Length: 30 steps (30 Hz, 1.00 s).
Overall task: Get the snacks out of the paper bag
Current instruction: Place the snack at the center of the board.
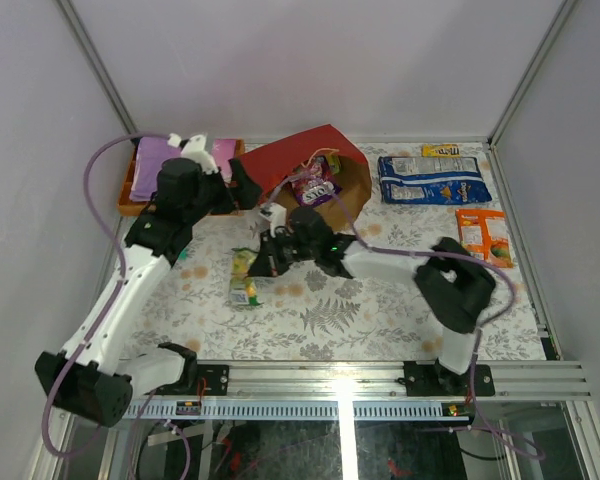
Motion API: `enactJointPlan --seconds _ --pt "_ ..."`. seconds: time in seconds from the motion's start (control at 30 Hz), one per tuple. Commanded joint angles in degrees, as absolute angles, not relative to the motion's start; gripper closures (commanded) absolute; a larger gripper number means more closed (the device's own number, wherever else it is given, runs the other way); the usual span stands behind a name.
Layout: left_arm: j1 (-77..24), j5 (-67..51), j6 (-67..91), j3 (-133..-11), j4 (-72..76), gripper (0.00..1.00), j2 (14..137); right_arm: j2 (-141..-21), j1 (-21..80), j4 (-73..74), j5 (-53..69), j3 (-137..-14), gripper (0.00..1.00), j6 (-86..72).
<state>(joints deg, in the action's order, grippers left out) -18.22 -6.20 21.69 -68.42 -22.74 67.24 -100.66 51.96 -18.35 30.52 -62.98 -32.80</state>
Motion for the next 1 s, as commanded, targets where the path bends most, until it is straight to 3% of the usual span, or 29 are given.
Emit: enactJointPlan --seconds 0.0,0.3,0.47,0.77,0.97 --pt "-13.08 -7.34 22.91 -62.33 -25.84 0.00 62.10 -112.99 54.45 -27.81 30.22 -74.02 1.00 -36.88" --pt "-8.21 -7.01 22.88 -58.42 -25.64 0.00 60.25 -132.78 55.53 -10.22 13.78 -101.11 1.00 -35.72" --pt "-7.95 -7.52 23.30 -58.19 -25.15 0.00 60.81 -143.92 53.74 0.19 14.13 -117.92 1.00 -33.62" --pt "-7.82 -8.07 23.50 -57.68 -25.01 0.00 60.91 -140.64 47.86 -2.33 12.90 -111.75 1.00 -34.47" --pt "-7.82 -8.91 23.80 -58.15 -24.83 0.00 62.03 -143.51 45.44 0.97 15.39 -116.97 1.00 -33.01"
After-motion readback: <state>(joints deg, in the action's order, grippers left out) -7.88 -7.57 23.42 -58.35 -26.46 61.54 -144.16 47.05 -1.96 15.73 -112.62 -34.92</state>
